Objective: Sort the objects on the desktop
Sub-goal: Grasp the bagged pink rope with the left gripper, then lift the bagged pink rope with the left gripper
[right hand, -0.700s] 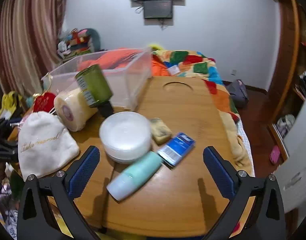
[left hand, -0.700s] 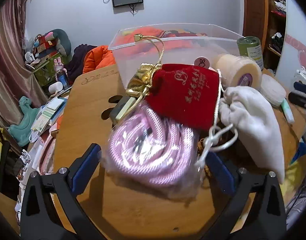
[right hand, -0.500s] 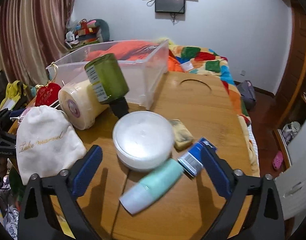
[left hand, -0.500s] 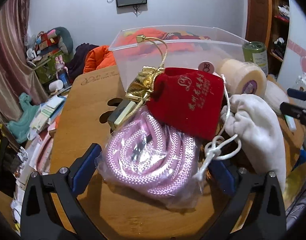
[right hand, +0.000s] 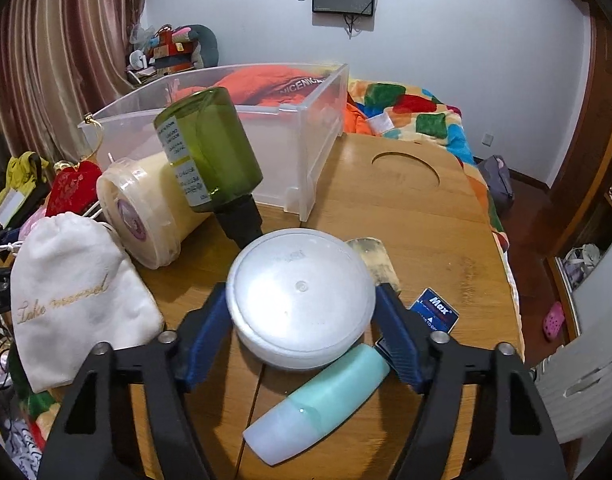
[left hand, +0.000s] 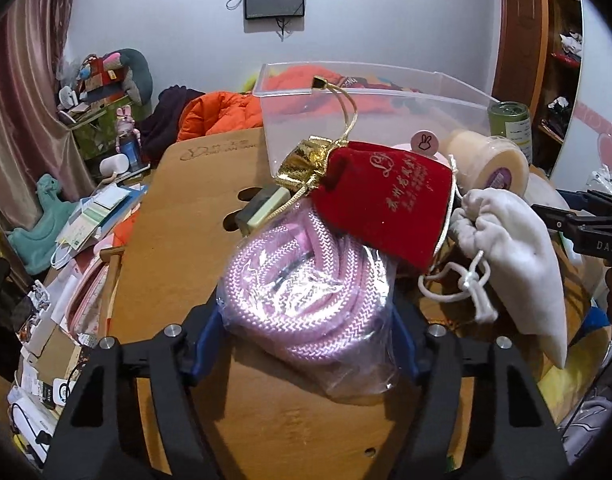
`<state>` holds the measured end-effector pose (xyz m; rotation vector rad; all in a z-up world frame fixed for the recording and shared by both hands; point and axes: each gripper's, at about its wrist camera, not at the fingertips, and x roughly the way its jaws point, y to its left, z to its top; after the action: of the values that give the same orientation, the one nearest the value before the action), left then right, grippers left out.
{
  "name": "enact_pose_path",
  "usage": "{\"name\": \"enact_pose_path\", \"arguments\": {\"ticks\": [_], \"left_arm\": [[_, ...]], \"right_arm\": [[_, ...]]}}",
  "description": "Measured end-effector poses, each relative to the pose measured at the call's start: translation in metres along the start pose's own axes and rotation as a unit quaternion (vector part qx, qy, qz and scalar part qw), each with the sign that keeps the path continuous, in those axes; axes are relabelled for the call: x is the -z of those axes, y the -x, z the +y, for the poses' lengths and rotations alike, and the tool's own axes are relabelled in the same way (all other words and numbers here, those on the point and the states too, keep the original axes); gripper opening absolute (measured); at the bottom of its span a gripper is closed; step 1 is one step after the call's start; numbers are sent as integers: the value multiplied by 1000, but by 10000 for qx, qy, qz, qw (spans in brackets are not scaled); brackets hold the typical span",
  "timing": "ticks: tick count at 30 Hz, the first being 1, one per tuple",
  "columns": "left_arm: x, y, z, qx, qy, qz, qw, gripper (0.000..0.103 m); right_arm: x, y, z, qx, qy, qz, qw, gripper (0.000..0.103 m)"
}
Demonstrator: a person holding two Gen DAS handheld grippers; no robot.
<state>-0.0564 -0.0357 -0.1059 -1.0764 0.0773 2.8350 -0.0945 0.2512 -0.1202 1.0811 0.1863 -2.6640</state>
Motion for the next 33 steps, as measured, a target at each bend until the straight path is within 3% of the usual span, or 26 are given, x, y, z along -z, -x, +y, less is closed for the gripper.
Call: {"name": "enact_pose_path", "arguments": {"ticks": [18, 19, 20, 21, 26, 28, 30, 32, 33], "left_arm": [[-6, 55, 2, -54, 59, -681, 9976, 57], [-8, 59, 1, -75, 30, -745, 9972, 54], [-10, 62, 1, -84, 10, -802, 9967, 39], [-12, 65, 2, -45, 3, -827, 9966, 34], [-16, 63, 4, 268, 112, -713, 9970, 32], [-14, 62, 6, 352, 181, -667, 9970, 37], [-14, 62, 7, 552, 301, -660, 9958, 49], [-12, 64, 6, 801, 317, -619, 9944, 70], [-11, 64, 3, 803, 268, -642, 9943, 73]], "right_arm": [[-8, 32, 5, -43, -8, -411, 9991, 63], [-8, 34, 5, -41, -10, -430, 9991, 63], [-7, 35, 5, -51, -19, -444, 9990, 63], [-7, 36, 6, -81, -27, -451, 9989, 63], [-7, 37, 5, -195, -74, -455, 9987, 63], [-6, 36, 5, -242, -92, -423, 9988, 63], [-5, 34, 3, -291, -110, -397, 9987, 63], [-4, 33, 2, -314, -127, -379, 9987, 63], [-4, 33, 1, -328, -143, -368, 9987, 63]]}}
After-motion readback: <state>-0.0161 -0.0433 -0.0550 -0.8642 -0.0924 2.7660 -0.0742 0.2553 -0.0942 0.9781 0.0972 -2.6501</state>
